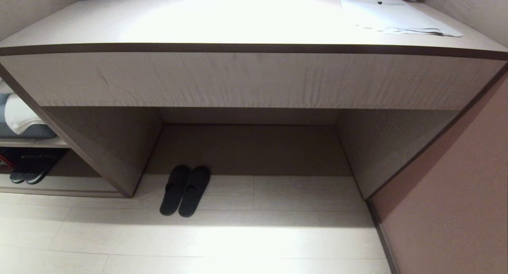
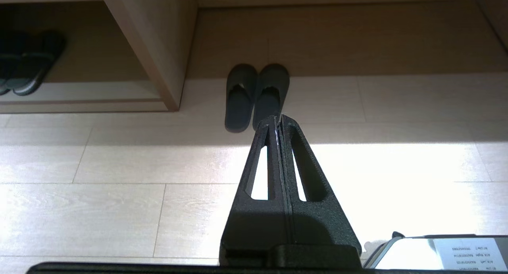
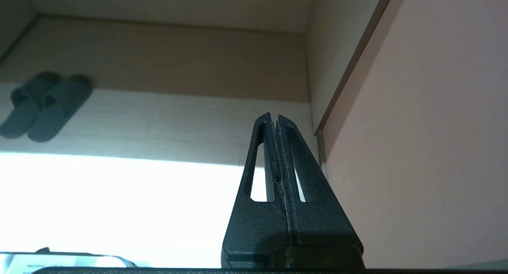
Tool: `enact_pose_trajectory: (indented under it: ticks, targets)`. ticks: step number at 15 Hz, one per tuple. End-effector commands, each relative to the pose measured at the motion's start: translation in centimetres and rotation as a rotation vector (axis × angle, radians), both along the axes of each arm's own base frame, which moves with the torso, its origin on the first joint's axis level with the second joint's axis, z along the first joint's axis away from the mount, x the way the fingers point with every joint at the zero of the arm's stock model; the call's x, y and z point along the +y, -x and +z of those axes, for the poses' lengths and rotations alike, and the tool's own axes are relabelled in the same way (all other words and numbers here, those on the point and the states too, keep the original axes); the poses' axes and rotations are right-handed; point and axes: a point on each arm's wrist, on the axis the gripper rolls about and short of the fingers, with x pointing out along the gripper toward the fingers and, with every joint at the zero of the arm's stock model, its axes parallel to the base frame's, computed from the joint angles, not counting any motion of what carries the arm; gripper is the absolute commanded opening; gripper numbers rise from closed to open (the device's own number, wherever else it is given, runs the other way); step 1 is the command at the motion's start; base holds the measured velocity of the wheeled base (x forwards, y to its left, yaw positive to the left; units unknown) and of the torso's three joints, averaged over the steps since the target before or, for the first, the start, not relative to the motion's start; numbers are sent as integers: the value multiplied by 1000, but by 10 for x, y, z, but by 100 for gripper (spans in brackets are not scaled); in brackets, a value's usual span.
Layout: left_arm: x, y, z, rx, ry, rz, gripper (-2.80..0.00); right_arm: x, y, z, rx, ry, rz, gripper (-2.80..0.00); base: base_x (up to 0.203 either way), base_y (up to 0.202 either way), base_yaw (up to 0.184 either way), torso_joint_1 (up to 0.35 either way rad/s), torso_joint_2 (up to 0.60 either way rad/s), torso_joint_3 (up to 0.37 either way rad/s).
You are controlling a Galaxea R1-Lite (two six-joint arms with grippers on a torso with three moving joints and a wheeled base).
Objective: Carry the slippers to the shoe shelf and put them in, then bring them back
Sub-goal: Pick up the slippers on the floor
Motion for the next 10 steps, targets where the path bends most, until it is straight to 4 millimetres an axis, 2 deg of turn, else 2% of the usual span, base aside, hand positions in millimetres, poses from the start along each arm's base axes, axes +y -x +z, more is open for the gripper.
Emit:
enact_pose_trajectory:
  ticks: [1, 10]
  targets:
    - [0, 0, 0, 2, -1, 0, -280, 0, 0, -12, 0, 0, 0, -280, 0, 0, 0, 5, 5, -191]
    - [0, 0, 0, 1, 1, 0, -280, 0, 0, -12, 0, 0, 0, -280, 0, 0, 0, 3, 2, -196]
